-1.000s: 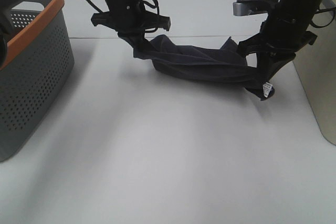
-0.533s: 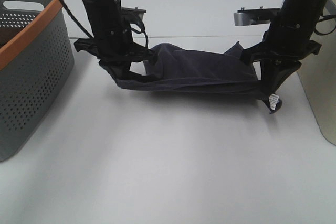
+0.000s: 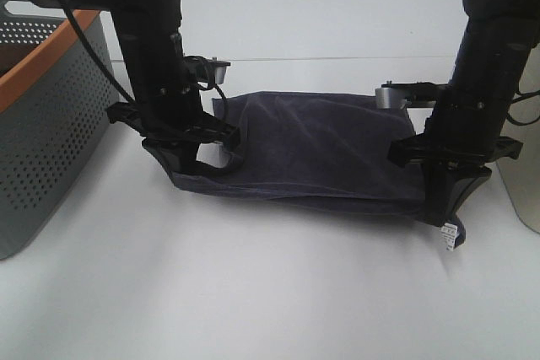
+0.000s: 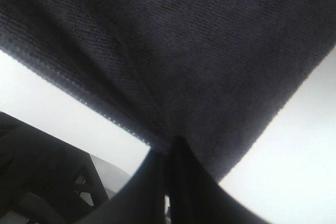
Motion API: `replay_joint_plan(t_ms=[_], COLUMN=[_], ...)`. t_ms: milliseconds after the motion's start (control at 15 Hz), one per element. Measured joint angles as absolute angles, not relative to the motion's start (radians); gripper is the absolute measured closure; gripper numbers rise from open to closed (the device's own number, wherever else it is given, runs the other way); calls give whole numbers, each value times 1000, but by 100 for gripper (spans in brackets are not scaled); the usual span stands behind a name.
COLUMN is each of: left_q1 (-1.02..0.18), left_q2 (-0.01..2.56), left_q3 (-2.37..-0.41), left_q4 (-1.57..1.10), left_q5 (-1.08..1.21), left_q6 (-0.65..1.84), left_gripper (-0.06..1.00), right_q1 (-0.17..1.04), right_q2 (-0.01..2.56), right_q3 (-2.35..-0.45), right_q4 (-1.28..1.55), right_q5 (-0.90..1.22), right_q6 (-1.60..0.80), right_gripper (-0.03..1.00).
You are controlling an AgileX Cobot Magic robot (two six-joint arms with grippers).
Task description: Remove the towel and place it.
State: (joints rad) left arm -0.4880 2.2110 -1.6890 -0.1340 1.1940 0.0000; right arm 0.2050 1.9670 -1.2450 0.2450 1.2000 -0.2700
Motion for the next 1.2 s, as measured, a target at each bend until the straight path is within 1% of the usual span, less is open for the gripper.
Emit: replay_joint_plan(t_ms=[600,1000,1067,1133,1200], left_q1=[-488,-487,-487,-487,-482], left_q2=[2226,2259,2260,2260,2260], left_q3=[-1688,-1683,-1683,-1683,-1683], left_q4=[-105,-104,-100,-100,-99], left_q5=[1200,1204,1204,1204,1208], left_q6=[0,0,0,0,0], left_gripper=[94,94,94,94,82], right_q1=[205,205,205,205,202], right_q2=[1968,2023,2023,2023,2023], right_q3=[-1235,-1234,-1234,-1234,-1234], right_q4=[271,295,294,294,284], right_q5=[1196,1202,1202,1202,1208], right_q6=[-275,-276,-276,-276,-269], right_gripper=[97,96,90,90,69])
